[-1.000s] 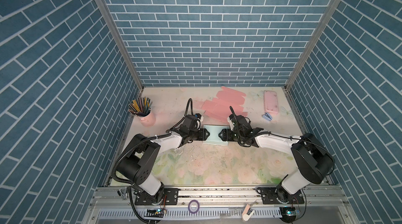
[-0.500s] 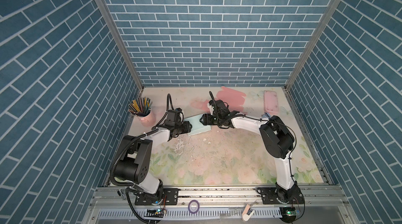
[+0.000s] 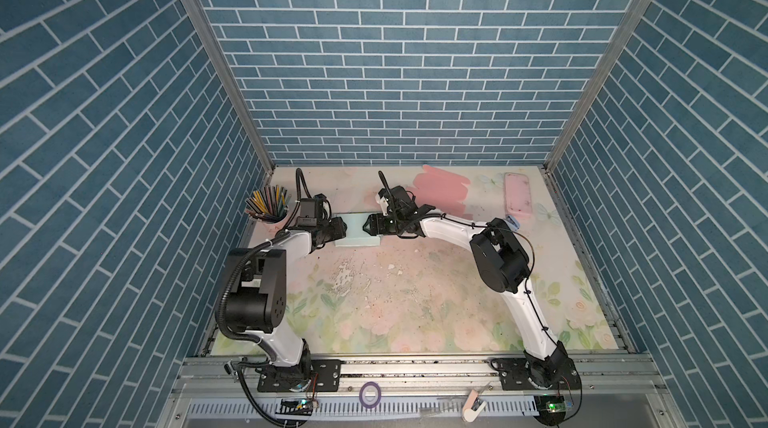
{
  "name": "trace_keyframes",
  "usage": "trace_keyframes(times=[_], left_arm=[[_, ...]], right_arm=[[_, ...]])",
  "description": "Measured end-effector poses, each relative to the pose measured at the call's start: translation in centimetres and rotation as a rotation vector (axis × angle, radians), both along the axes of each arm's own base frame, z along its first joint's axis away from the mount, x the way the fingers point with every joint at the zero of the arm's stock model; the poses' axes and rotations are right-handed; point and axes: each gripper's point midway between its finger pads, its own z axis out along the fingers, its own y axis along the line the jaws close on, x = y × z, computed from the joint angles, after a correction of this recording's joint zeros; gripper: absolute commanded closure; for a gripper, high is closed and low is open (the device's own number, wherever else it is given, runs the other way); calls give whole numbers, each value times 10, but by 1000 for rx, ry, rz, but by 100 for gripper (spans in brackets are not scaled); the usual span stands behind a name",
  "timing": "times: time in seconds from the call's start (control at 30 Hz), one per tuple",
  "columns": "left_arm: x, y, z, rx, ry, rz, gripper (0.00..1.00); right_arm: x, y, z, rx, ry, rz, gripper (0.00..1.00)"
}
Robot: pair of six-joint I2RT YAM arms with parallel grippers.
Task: Fold the paper box
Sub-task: 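Slide the held box with both grippers away from the robot toward the pencil cup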
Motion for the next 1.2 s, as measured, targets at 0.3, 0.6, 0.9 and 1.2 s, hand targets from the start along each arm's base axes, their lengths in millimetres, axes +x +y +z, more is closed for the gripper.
trace_keyframes(times=[0.3, 0.6, 0.9, 1.2], left_arm=[[10, 8, -8, 12, 2, 24, 41], [15, 13, -9, -4, -9, 60, 35], [13, 17, -2, -6, -17, 70, 1], [-3, 17, 31, -28, -75, 82, 1]], right_arm=[[-1, 7, -1, -9, 7, 10, 28], [-13, 15, -3, -15, 7, 30, 28], [-12, 20, -2, -10, 3, 36, 28], [-20, 3, -15, -48, -18, 10, 27]])
